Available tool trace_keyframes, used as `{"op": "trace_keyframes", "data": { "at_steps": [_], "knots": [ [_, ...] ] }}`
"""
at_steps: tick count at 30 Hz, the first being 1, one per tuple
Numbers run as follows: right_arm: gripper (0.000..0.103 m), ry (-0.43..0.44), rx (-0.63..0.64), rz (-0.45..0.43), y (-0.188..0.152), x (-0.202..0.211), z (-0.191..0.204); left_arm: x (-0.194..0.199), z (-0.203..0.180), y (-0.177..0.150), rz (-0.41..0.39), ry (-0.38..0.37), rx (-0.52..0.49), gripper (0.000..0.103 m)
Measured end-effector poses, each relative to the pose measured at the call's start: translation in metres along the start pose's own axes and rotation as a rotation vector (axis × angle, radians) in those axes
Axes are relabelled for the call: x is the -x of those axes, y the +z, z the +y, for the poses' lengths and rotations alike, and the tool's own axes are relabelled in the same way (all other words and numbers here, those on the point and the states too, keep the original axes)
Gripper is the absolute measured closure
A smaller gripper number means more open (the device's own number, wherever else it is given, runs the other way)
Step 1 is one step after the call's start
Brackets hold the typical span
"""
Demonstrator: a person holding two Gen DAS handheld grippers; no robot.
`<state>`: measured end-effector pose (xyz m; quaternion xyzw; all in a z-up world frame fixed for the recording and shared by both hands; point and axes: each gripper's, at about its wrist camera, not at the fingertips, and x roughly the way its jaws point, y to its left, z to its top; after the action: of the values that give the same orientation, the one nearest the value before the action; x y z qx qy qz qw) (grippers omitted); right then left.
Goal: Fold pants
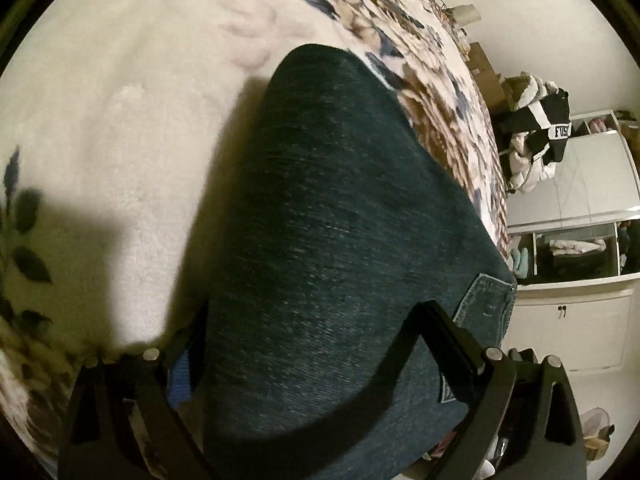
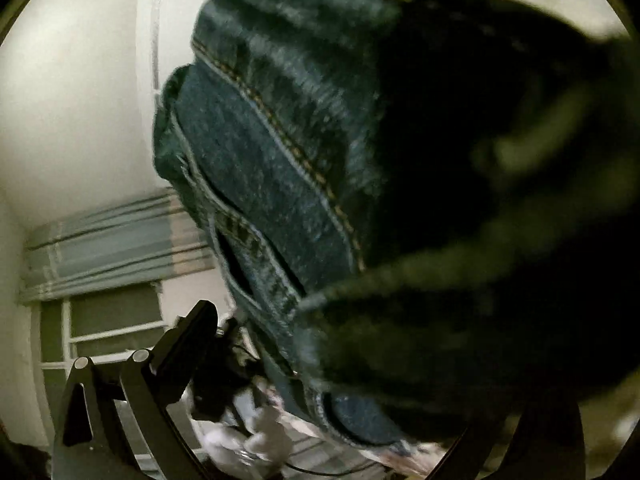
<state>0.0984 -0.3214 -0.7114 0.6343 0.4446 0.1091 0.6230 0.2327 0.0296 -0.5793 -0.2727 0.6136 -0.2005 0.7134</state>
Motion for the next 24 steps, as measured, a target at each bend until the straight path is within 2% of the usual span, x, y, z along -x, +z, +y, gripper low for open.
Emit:
{"op": "trace_keyframes", "data": {
  "at_steps": [2, 4, 5, 6, 7, 9, 10, 11, 12, 13, 17, 24],
  "knots": [
    [0.000, 0.046, 0.007, -0.005, -0.003, 0.000, 0.004, 0.000, -0.002, 0.000, 0.000, -0.002, -0.013, 0.006],
    [0.000, 0.041, 0.025, -0.002, -0.006, -0.005, 0.005, 0.001, -0.002, 0.000, -0.009, 0.002, -0.022, 0.011],
    [0.000, 0.028, 0.020, 0.001, -0.007, -0.008, 0.003, 0.001, -0.001, 0.000, -0.013, 0.016, -0.024, 0.020],
    [0.000, 0.018, 0.016, 0.001, -0.006, -0.011, 0.002, 0.003, -0.002, -0.001, -0.023, 0.018, -0.023, 0.034],
    [0.002, 0.003, 0.015, -0.005, -0.005, -0.014, 0.003, 0.006, -0.001, -0.001, -0.033, 0.022, -0.018, 0.042],
    [0.014, -0.041, 0.015, -0.021, -0.006, -0.016, 0.005, 0.014, 0.005, -0.002, -0.046, 0.010, 0.011, 0.067],
    [0.032, -0.075, 0.023, -0.033, -0.008, -0.014, 0.006, 0.017, 0.006, -0.003, -0.046, -0.002, 0.021, 0.071],
    [0.043, -0.090, 0.028, -0.038, -0.009, -0.013, 0.006, 0.020, 0.003, -0.005, -0.044, -0.005, 0.018, 0.076],
    [0.046, -0.093, 0.029, -0.042, -0.012, -0.011, 0.006, 0.022, -0.003, -0.007, -0.047, 0.005, 0.002, 0.079],
    [0.050, -0.099, 0.031, -0.049, -0.017, -0.009, 0.008, 0.025, -0.008, -0.008, -0.053, 0.015, -0.015, 0.080],
    [0.056, -0.130, 0.052, -0.072, -0.030, -0.007, 0.026, 0.045, -0.026, -0.009, -0.066, 0.009, -0.042, 0.082],
    [0.058, -0.129, 0.132, -0.054, -0.044, -0.005, 0.082, 0.092, -0.051, 0.006, -0.110, 0.014, -0.058, 0.082]
  ]
}}
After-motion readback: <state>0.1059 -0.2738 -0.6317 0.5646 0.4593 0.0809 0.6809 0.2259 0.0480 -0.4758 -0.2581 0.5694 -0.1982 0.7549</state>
